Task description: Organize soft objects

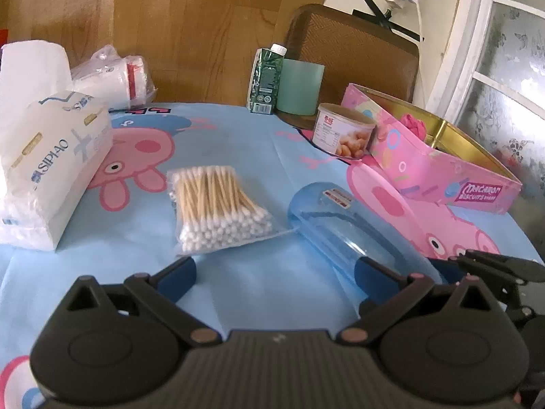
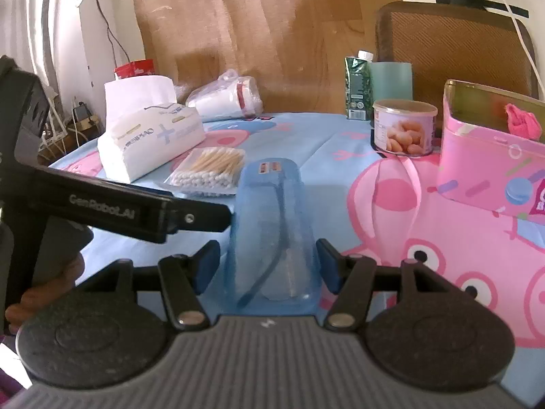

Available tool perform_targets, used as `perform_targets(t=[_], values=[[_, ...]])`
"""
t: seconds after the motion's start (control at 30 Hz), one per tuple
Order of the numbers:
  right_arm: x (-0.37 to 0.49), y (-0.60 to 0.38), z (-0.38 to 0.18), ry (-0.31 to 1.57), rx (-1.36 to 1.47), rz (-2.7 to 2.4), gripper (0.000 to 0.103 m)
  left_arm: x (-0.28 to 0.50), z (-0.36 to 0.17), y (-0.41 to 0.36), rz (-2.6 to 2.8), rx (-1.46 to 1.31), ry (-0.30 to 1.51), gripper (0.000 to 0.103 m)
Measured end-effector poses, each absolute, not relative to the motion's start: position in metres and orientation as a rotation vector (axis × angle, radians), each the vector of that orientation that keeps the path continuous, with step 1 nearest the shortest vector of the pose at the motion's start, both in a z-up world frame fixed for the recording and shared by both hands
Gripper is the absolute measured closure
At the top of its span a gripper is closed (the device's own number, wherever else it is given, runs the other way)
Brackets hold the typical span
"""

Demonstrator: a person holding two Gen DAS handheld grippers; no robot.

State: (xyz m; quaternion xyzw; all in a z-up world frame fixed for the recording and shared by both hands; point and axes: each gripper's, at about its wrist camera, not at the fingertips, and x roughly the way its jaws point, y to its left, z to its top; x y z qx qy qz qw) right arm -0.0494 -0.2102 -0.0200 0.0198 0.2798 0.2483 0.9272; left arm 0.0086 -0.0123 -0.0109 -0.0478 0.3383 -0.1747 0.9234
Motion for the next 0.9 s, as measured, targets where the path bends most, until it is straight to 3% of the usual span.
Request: perform_targets(t=[0.47, 0.9], values=[[-0.0481, -0.2165, -0.0199, 0.573, 0.085, 0.526, 0.033, 0.0111, -0.0117, -0.0172, -0.353, -0.078, 0.695, 0.000], [-0.0486, -0.2089, -0.0206, 0.584, 0.049, 0.507, 0.022, 0.0111, -0.0120, -0.0114, -0.411, -0.123, 0.693, 0.000]])
